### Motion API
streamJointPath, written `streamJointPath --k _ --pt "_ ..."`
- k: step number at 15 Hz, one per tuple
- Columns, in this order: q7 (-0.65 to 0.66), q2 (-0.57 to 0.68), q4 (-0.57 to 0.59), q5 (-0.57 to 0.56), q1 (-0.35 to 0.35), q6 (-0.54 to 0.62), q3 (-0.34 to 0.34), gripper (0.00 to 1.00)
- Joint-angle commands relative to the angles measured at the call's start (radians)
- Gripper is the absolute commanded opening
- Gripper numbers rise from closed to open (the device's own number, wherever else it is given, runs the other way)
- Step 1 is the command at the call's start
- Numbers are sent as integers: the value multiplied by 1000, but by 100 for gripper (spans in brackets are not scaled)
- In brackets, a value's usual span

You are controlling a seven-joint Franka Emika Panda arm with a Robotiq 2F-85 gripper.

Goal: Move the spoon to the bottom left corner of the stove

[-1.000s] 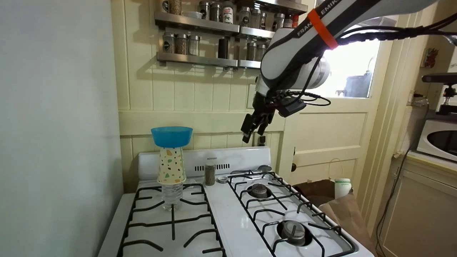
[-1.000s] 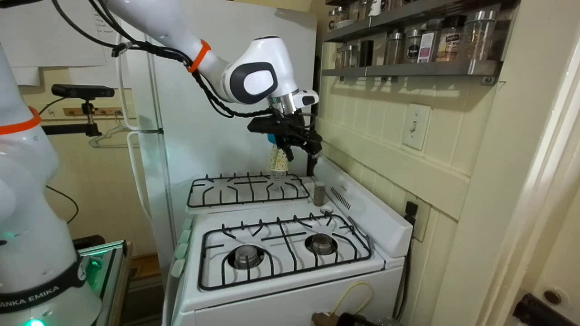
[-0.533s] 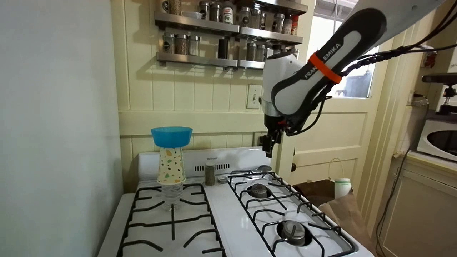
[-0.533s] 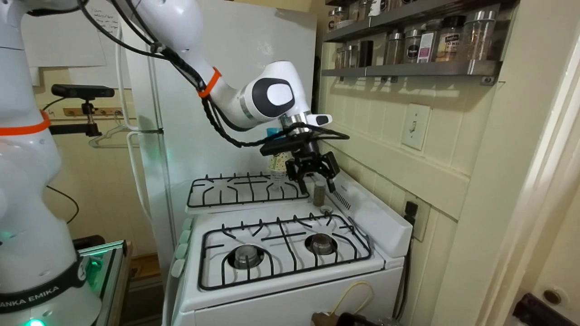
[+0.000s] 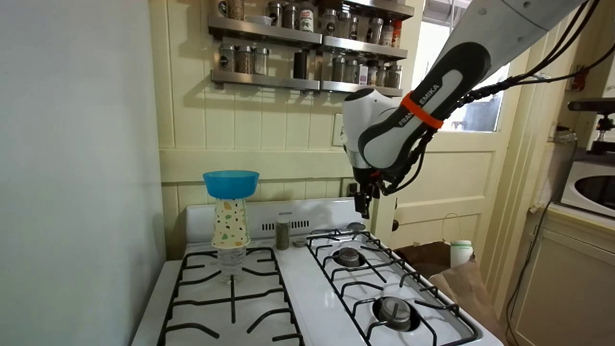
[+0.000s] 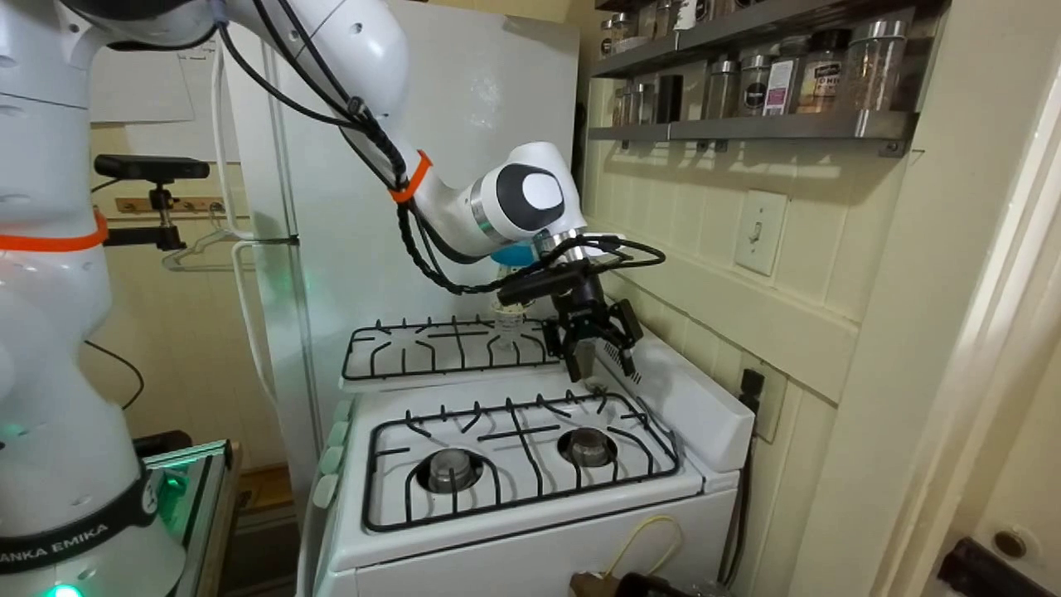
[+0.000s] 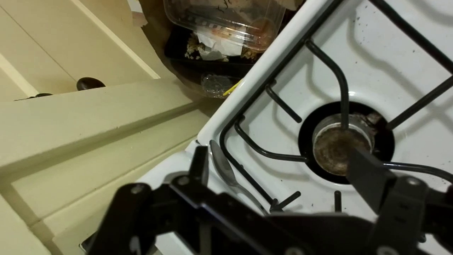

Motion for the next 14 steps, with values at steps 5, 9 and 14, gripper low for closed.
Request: streamJointPath --k 5,9,14 --pt "122 110 45 -265 -17 141 -86 100" --pt "249 196 105 -215 -29 216 -102 99" --pt "240 191 101 -220 -20 218 -110 100"
